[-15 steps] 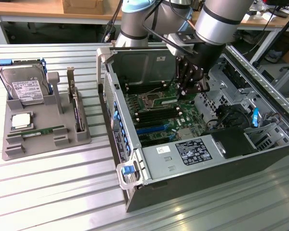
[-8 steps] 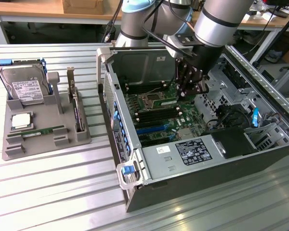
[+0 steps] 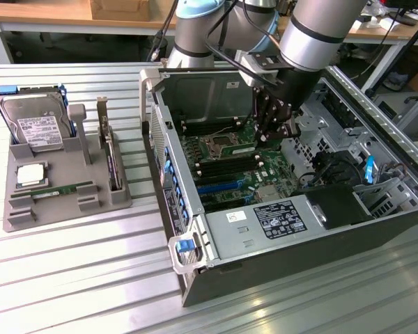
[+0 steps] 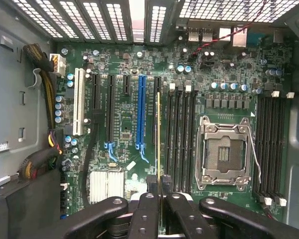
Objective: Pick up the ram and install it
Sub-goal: 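Insert the ram into the slot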
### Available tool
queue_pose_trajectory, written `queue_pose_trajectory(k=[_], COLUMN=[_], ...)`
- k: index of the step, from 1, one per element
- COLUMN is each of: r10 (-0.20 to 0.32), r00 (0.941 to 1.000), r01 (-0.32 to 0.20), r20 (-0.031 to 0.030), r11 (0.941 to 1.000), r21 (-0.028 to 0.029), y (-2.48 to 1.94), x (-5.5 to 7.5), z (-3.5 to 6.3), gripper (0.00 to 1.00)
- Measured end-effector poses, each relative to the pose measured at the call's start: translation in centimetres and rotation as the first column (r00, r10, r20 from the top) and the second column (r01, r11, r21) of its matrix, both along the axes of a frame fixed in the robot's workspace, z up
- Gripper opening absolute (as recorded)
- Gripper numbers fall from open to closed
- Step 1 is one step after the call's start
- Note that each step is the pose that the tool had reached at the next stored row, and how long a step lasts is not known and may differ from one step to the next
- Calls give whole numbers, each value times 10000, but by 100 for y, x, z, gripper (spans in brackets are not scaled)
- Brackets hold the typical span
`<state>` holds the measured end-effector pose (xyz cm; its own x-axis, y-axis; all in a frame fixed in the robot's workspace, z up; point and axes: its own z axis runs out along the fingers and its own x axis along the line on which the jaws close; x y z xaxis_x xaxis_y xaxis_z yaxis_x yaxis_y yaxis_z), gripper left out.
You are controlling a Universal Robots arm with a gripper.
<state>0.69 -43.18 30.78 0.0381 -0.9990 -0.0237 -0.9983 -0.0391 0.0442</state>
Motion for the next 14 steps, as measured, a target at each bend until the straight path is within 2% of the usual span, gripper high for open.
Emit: queue_pose_trajectory(k=[14], r10=[0], r00=[10000], r01=[0], r20=[0], r11=[10000], r21=[0], y=[0], x=[0], z=[-77], gripper=[12])
